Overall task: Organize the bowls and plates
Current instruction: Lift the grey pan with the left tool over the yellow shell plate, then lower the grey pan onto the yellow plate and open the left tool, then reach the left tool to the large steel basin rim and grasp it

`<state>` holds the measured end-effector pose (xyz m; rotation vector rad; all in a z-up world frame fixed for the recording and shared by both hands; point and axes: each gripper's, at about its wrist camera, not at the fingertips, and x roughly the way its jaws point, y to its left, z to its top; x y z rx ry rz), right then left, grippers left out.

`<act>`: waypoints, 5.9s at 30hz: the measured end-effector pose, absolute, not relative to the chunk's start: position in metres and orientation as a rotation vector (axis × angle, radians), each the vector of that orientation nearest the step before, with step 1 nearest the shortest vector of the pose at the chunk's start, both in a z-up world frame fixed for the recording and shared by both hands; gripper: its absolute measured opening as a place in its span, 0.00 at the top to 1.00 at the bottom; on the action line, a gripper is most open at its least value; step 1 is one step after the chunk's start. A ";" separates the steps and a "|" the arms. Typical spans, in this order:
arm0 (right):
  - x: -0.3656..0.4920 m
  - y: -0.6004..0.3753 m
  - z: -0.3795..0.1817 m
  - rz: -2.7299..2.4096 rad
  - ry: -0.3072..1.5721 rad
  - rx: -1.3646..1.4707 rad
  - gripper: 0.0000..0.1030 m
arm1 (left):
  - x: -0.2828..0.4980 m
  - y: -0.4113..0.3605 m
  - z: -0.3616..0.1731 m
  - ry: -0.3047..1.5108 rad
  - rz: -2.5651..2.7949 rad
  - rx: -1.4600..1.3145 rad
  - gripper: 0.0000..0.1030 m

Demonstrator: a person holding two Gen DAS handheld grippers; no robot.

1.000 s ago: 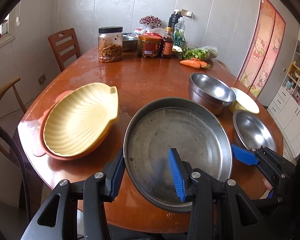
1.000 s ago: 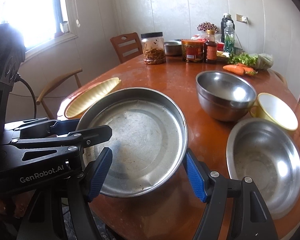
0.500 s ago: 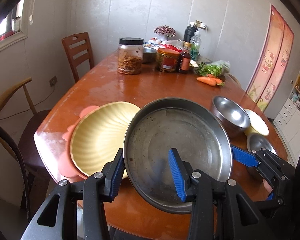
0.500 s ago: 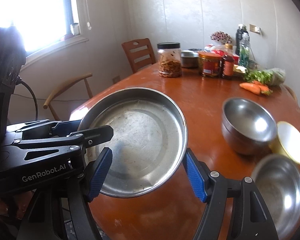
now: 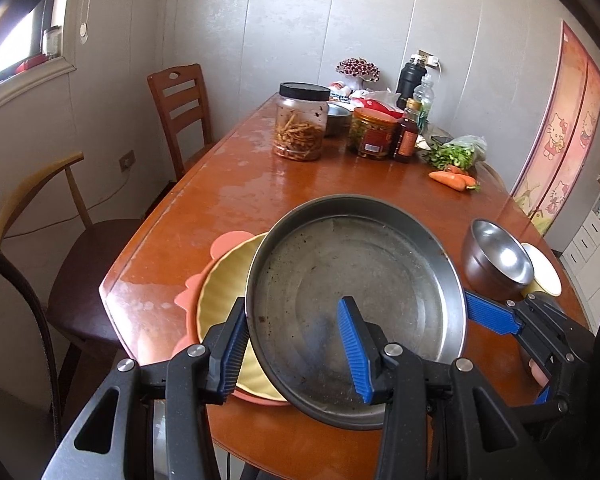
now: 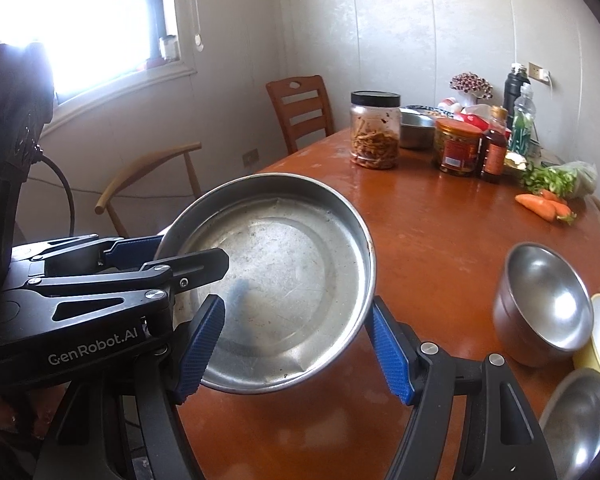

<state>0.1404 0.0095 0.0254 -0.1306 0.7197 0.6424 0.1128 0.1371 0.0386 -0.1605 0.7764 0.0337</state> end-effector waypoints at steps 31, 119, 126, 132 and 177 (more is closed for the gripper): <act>0.174 0.045 0.008 0.654 0.743 -0.188 0.28 | 0.154 0.175 0.011 0.817 0.028 -0.254 0.57; 0.145 0.022 0.022 0.596 0.681 -0.145 0.27 | 0.113 0.169 0.026 0.780 0.086 -0.265 0.43; 0.127 -0.016 0.045 0.568 0.626 -0.103 0.25 | 0.105 0.136 0.043 0.757 0.056 -0.223 0.37; 0.111 -0.052 0.061 0.529 0.582 -0.066 0.24 | 0.103 0.099 0.060 0.739 0.023 -0.174 0.36; 0.085 -0.274 -0.008 0.217 0.772 0.118 0.23 | 0.139 -0.110 -0.005 0.943 -0.260 -0.020 0.35</act>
